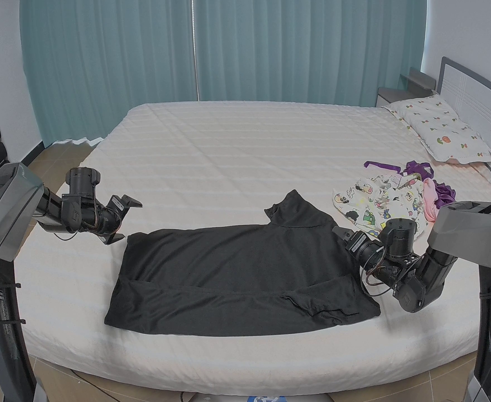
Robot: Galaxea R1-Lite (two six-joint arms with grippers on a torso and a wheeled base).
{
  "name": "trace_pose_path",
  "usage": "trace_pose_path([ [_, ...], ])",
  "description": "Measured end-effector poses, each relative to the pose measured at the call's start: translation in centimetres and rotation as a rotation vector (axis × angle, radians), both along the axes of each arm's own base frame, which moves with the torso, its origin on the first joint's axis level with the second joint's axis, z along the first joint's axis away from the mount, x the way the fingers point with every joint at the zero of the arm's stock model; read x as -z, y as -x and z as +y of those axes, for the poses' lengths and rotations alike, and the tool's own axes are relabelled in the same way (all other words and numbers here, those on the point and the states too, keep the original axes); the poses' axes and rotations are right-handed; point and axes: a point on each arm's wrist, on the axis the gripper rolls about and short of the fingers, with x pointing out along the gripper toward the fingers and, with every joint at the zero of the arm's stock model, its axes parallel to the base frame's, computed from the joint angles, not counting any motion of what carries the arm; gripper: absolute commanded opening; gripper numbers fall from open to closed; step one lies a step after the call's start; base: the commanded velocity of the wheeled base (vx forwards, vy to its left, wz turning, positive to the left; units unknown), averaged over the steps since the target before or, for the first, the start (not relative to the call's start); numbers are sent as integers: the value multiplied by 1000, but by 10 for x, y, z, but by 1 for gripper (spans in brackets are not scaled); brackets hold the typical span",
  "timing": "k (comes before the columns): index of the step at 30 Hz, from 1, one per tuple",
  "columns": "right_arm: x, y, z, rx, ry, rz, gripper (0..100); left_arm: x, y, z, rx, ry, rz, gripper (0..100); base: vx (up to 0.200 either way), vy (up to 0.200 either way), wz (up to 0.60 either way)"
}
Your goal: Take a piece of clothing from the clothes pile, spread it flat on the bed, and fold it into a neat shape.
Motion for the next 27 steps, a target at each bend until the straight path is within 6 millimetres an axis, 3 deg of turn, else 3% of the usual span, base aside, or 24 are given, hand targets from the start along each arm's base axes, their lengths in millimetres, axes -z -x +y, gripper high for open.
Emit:
trace_pose_path([
  [14,12,3,8,-23,16,23,100,41,-23,-1,197,-410,-52,100,0,0,0],
  [27,16,5,12,-39,25,32,100,60,-32,-3,256,-493,-55,100,0,0,0],
])
